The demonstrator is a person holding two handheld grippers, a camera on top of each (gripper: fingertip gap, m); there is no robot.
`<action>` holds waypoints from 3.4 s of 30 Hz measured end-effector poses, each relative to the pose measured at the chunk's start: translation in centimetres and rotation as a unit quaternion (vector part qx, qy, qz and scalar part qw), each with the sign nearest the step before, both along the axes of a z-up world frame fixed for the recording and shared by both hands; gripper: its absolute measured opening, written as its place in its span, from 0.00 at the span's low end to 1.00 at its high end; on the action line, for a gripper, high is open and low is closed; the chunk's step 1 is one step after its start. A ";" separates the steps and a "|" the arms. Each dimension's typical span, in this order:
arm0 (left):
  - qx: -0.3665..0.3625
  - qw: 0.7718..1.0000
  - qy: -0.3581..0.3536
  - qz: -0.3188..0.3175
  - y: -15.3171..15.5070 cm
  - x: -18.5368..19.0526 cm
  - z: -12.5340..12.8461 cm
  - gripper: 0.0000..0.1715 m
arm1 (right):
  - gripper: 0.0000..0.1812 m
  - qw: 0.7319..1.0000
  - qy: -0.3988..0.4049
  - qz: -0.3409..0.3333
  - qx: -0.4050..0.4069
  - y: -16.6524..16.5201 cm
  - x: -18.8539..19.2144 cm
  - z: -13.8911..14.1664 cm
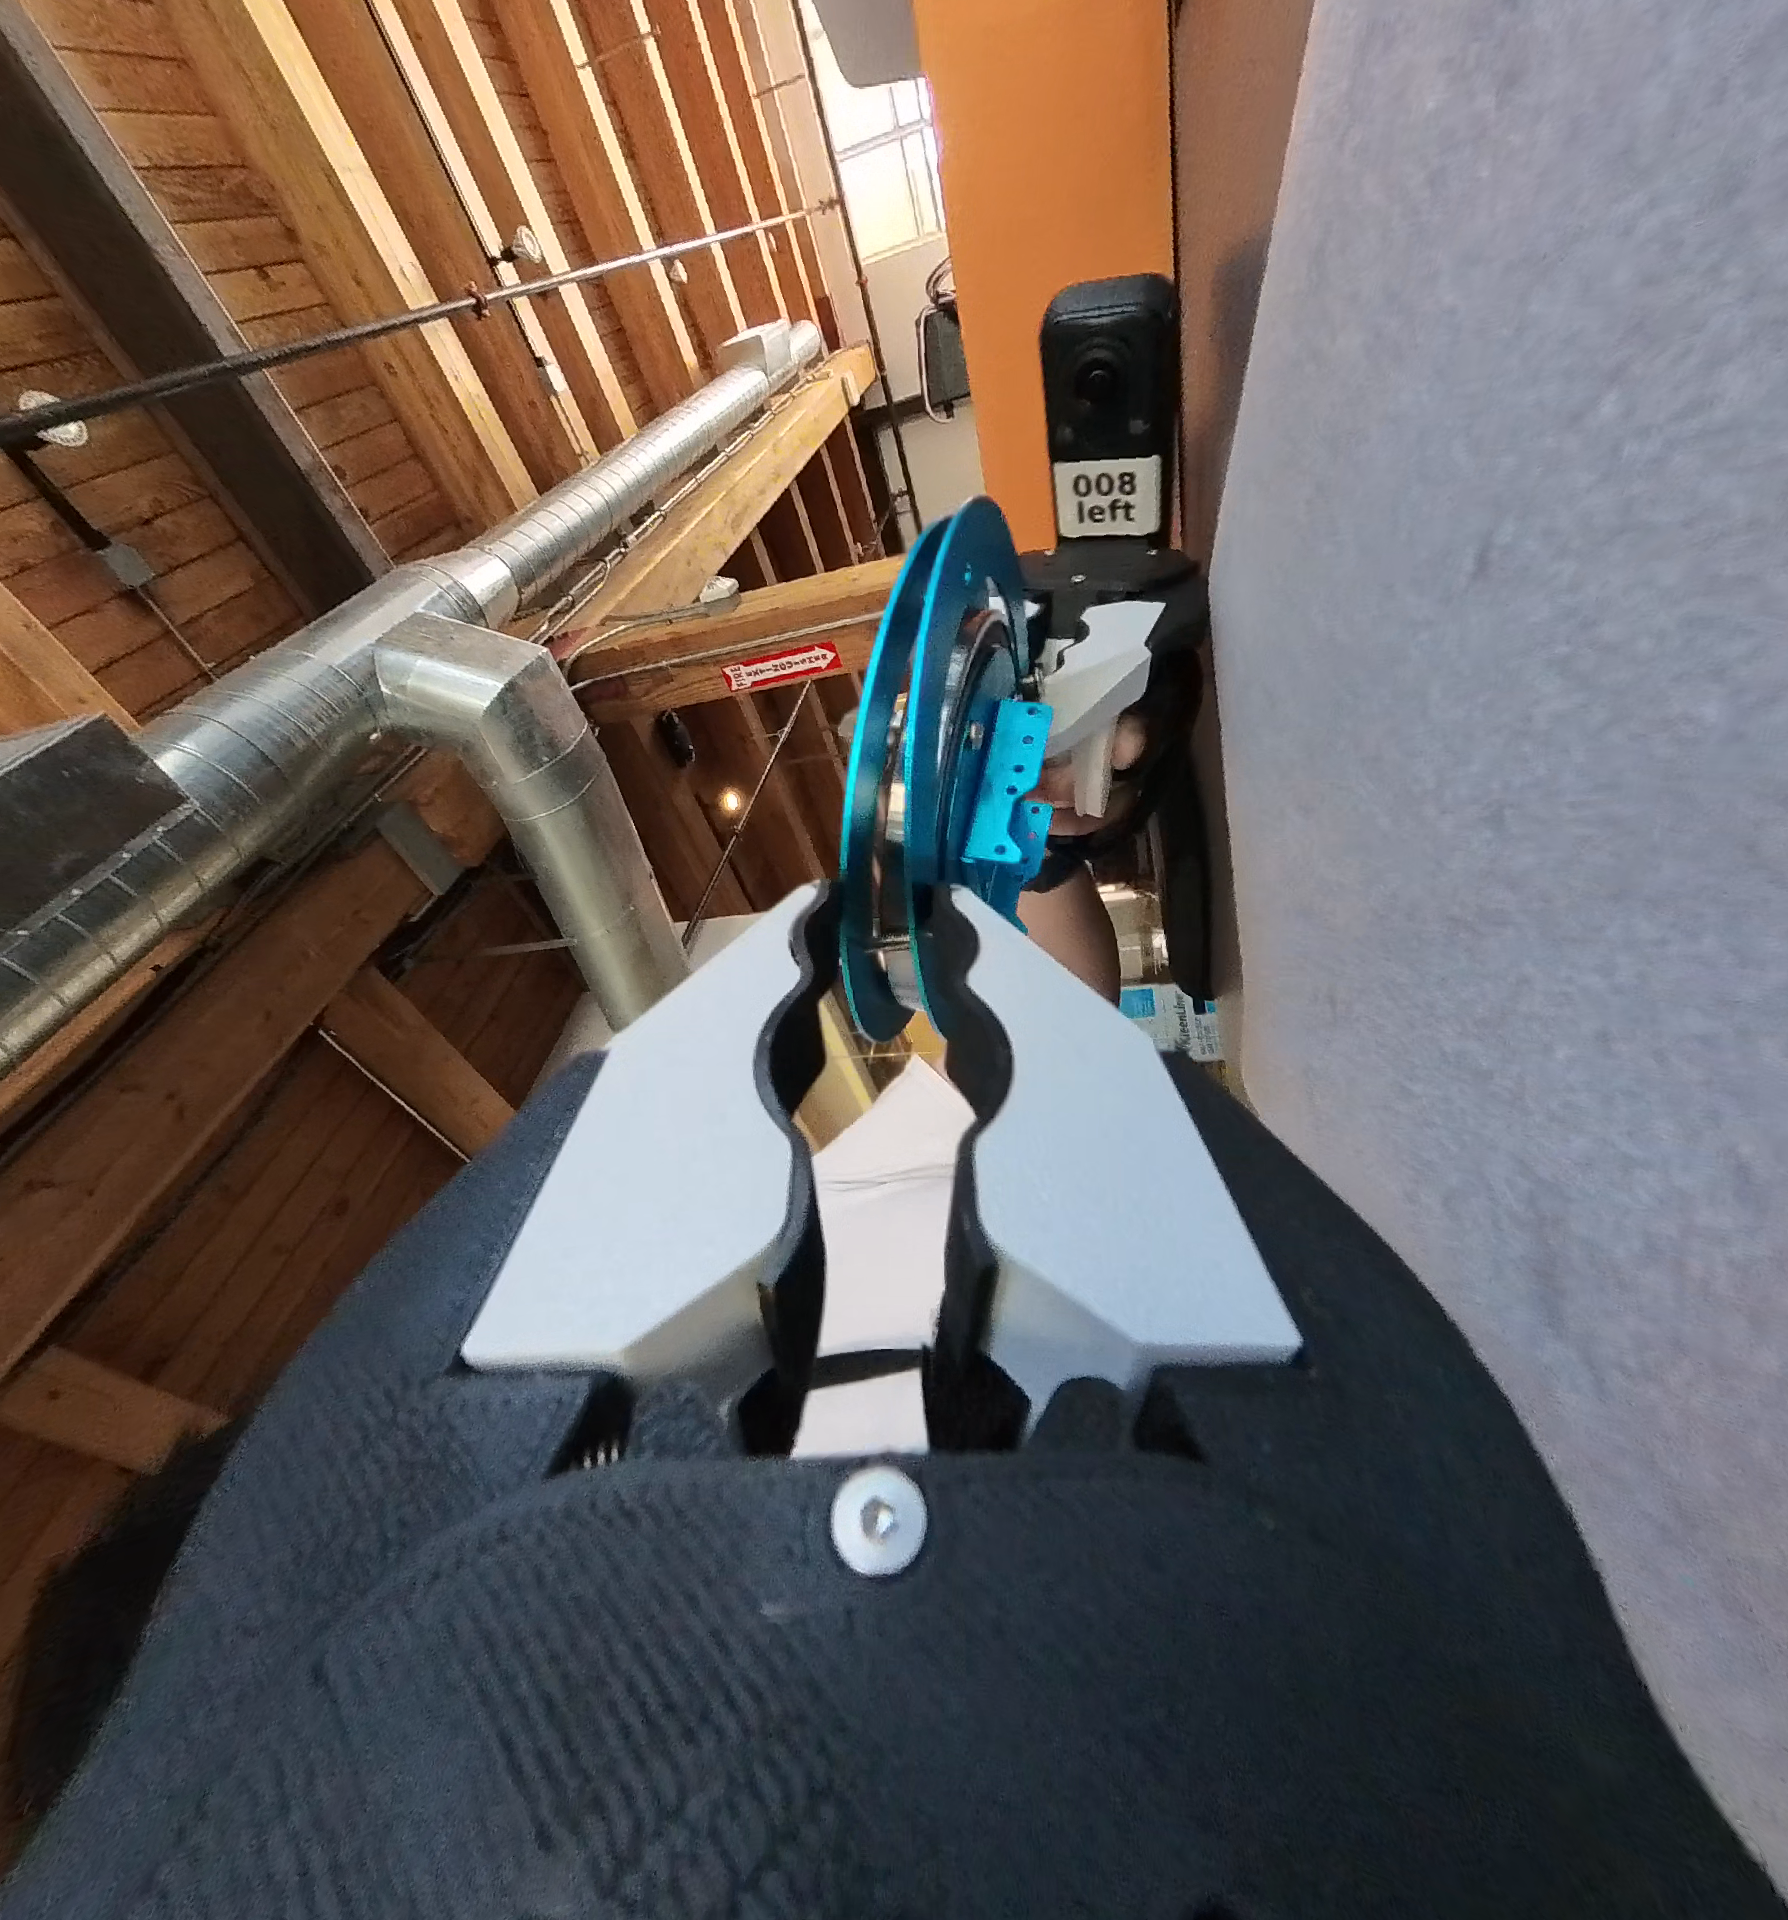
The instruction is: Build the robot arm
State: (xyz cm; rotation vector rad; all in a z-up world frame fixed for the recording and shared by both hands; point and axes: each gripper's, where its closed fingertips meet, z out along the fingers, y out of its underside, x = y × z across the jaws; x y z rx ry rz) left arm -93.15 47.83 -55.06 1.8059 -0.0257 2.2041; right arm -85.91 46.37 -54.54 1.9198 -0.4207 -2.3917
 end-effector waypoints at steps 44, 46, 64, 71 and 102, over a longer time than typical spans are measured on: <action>0.330 0.905 0.268 0.013 -1.8 -5.4 -3.5 0.17 | 0.32 0.622 -0.422 -0.015 0.660 -2.5 -1.5 -3.3; 0.390 0.881 0.266 0.029 -1.5 -5.4 -3.1 0.14 | 0.24 0.631 -0.423 -0.009 0.650 -2.6 -1.1 -3.3; 0.691 0.679 0.238 -0.063 -0.4 -1.9 -3.5 0.06 | 0.03 0.653 -0.425 0.012 0.627 -1.9 -1.5 -4.2; 0.687 0.684 0.235 -0.072 0.3 -2.0 -3.7 0.01 | 0.02 0.683 -0.419 0.012 0.599 -2.8 -2.0 -3.8; 0.694 0.678 0.215 -0.110 1.1 -0.7 -3.9 0.03 | 0.03 0.602 -0.493 0.003 0.629 -3.7 -2.7 -3.8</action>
